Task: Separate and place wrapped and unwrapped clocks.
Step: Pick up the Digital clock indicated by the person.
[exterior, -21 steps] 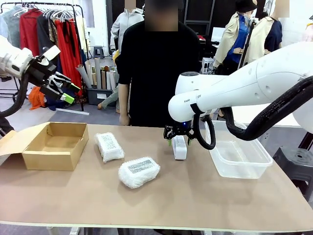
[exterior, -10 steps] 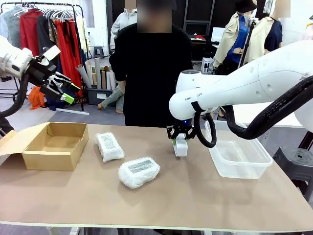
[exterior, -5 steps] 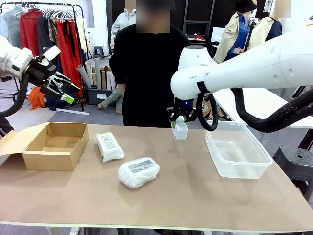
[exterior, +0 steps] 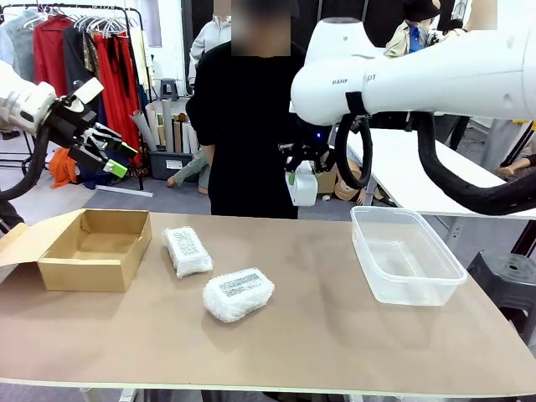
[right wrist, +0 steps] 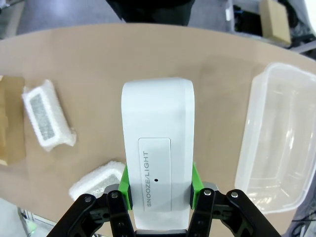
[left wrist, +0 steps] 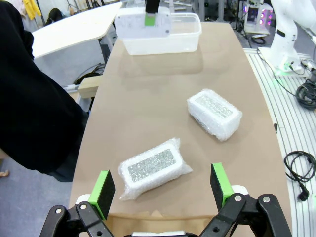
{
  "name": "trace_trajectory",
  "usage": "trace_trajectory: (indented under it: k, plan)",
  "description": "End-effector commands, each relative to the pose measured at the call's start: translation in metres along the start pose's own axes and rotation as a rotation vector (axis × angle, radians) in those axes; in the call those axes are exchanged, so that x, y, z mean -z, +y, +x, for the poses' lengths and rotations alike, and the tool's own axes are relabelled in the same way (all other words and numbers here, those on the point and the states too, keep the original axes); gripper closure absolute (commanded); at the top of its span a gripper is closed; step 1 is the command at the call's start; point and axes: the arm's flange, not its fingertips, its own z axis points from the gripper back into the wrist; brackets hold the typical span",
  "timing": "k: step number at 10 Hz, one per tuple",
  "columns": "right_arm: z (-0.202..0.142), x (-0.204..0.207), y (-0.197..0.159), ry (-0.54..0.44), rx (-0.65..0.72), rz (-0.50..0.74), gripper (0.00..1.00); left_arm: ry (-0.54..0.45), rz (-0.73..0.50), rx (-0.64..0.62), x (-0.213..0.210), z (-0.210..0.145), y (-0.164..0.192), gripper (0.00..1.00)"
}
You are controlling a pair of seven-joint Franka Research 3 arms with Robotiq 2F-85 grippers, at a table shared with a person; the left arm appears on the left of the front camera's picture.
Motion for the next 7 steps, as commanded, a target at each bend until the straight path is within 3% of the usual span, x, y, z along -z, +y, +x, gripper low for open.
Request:
trace_trajectory:
  k: [1,3,7]
  plan:
    - [0.003,-0.022,0.002,-0.013,-0.012,0.043,1.00,0.004,0.001,0.002,-0.002,0.001,-0.001,0.00]
    - [0.002,-0.039,0.006,-0.065,-0.007,0.044,1.00,0.004,0.001,0.002,-0.002,0.001,-0.001,0.00]
    - [0.003,-0.042,0.010,-0.064,-0.007,0.035,1.00,0.004,0.001,0.002,-0.002,0.001,-0.001,0.00]
